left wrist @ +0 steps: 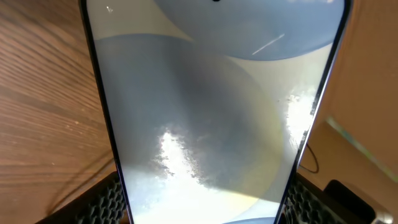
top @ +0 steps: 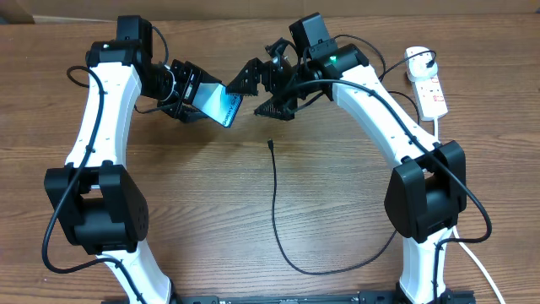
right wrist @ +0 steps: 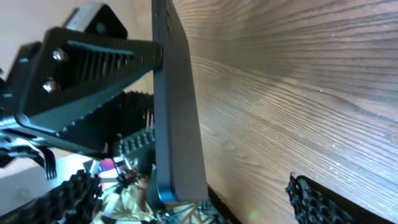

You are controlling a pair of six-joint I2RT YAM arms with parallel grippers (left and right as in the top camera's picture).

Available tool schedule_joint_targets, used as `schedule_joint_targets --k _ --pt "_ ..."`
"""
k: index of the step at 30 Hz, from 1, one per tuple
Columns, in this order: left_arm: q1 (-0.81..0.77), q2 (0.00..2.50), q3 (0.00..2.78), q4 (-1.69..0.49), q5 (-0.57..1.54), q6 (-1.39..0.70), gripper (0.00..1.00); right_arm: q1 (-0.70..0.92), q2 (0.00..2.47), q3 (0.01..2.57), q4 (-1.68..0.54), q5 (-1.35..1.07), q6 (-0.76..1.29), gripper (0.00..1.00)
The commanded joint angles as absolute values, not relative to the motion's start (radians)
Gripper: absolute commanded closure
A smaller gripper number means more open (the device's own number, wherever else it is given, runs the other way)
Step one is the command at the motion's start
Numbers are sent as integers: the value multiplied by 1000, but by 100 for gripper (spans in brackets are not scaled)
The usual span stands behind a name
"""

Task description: Plug charger to phone and switch on socket

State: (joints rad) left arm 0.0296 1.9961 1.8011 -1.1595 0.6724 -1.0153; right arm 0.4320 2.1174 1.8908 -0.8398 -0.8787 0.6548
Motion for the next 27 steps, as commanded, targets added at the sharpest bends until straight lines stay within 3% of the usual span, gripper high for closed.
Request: schedule_joint_targets --k 1,7,23,27 --pt "24 1956 1803 -1156 734 -1091 49 435 2086 1914 -832 -848 740 5" --pt "23 1956 1803 -1147 734 -1167 49 439 2086 1913 -839 -778 814 19" --pt "-1 1956 1803 -1113 770 -1238 49 490 2086 1913 -787 -706 847 21" --pt "-1 1956 1803 -1114 750 -1238 49 503 2086 1912 -791 -642 846 27"
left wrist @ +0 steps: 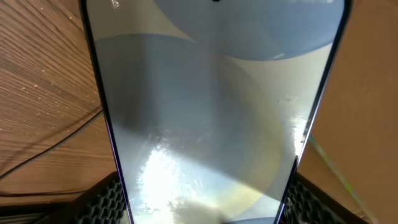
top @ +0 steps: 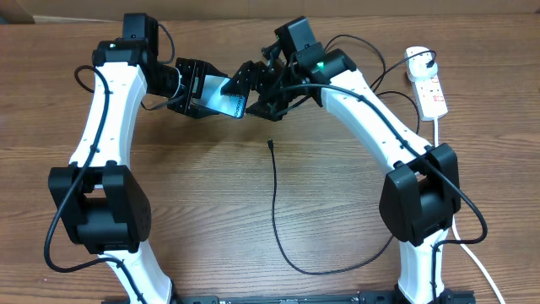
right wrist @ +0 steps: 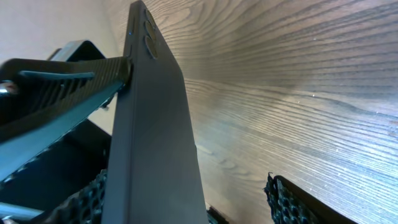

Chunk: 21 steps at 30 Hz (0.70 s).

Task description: Plug charger to phone and switch on socket

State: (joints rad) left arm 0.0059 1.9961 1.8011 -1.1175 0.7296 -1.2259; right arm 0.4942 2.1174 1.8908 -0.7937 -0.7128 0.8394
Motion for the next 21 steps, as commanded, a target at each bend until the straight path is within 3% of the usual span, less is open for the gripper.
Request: schedule_joint_targets --k 1,9,21 --pt "-1 1956 1803 -1114 748 -1238 49 503 2086 1913 -791 -627 846 31" --pt "-1 1956 1803 -1116 701 -1238 49 503 2086 1913 -790 -559 822 46" --pt "-1 1956 1803 -1121 644 -1276 50 504 2060 1913 -789 -574 772 53"
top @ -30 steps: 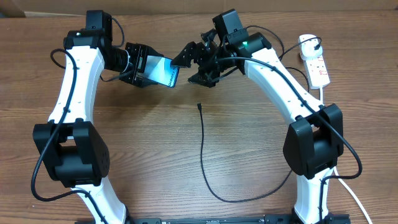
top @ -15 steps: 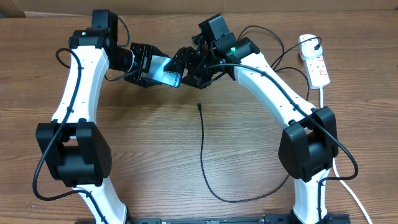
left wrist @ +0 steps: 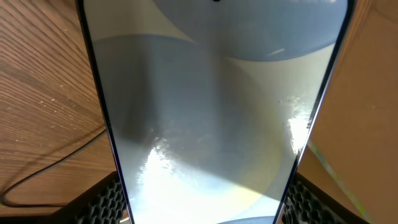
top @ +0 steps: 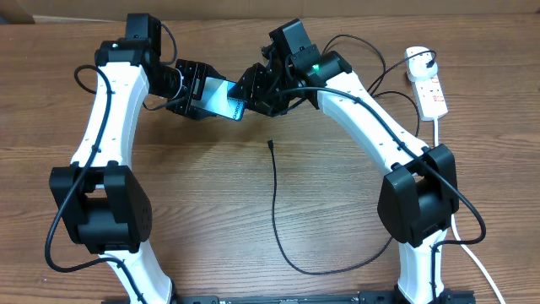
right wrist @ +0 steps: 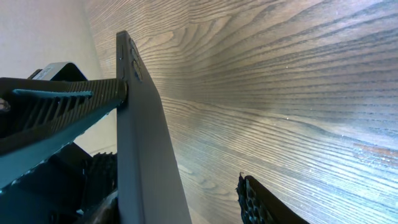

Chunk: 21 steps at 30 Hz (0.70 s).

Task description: Plug charger to phone and switch on socket

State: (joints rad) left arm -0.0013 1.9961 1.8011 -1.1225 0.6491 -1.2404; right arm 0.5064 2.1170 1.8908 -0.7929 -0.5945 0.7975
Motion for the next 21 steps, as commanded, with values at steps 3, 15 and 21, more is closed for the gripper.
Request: schedule_joint_targets --k 3,15,21 --pt "-1 1956 1803 -1121 647 -1292 50 504 2039 1913 -795 -538 758 53" --pt "-8 1956 1803 -1114 699 -1367 50 527 2036 1913 -783 -509 750 64" --pt "-10 1956 1803 -1114 707 -1385 49 540 2036 1913 -783 -468 751 66"
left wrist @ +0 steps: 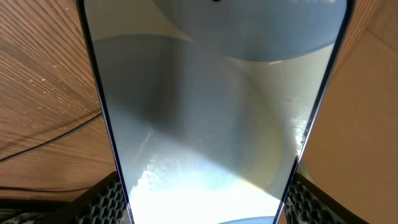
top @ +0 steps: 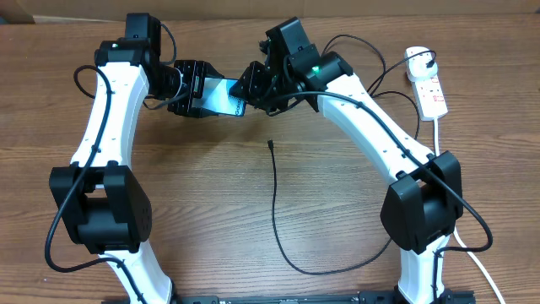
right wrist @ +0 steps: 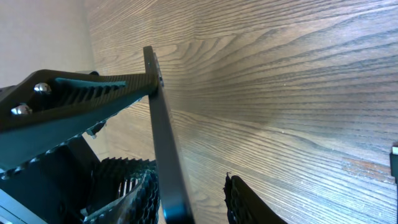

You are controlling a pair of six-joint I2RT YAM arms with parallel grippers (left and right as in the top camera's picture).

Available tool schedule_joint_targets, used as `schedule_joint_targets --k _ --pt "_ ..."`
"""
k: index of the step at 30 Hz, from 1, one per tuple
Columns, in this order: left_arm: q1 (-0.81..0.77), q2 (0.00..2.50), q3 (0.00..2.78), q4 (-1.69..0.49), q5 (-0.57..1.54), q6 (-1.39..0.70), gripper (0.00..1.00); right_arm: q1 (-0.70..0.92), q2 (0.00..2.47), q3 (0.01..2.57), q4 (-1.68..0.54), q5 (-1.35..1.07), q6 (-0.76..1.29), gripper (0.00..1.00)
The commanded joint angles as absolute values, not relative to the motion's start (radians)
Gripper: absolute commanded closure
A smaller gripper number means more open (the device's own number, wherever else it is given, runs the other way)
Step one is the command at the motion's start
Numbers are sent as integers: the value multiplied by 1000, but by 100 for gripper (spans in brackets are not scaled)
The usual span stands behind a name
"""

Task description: Plug charger to phone and switch on socket

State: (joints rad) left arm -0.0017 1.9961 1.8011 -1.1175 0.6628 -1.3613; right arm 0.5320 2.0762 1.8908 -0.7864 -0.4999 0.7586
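The phone [top: 221, 96], screen lit pale blue, is held above the table at the back, with my left gripper [top: 196, 91] shut on it. In the left wrist view its screen [left wrist: 211, 106] fills the frame, and the pads [left wrist: 104, 202] press both long edges. My right gripper [top: 251, 88] is open around the phone's free end. In the right wrist view the phone [right wrist: 165, 149] is edge-on, close to the left finger, and a gap separates it from the right finger [right wrist: 245, 199]. The black charger cable [top: 274, 203] lies loose on the table, its plug tip [top: 269, 143] below the grippers.
A white power strip [top: 432, 91] lies at the back right with a plug [top: 418, 57] in its far end. The wooden table [top: 202, 219] spreads below. Both arms arch in from the near edge, and the cable loops toward the right arm's base.
My right gripper's fingers stand closer together around the phone's end, and the phone now shows thin and edge-on between them. The left gripper and the phone have barely moved.
At first my left gripper held the phone tilted toward the centre, with the right gripper wide open a short way off. Then the phone sat further back and the right gripper was at its end. Since then the right fingers have narrowed around it. The cable has not moved.
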Motion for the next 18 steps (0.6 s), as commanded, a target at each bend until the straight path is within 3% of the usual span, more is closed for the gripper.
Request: schedule_joint_targets --k 1,9,14,18 --pt "-10 1956 1803 -1114 707 -1385 49 540 2036 1913 -783 -468 751 66" --pt "-14 1956 1803 -1114 707 -1388 49 540 2036 1913 -787 -468 751 73" --pt "-14 1956 1803 -1114 708 -1388 49 542 2036 1913 -787 -467 751 85" --pt "-14 1956 1803 -1114 711 -1388 48 543 2036 1913 -787 -467 751 85"
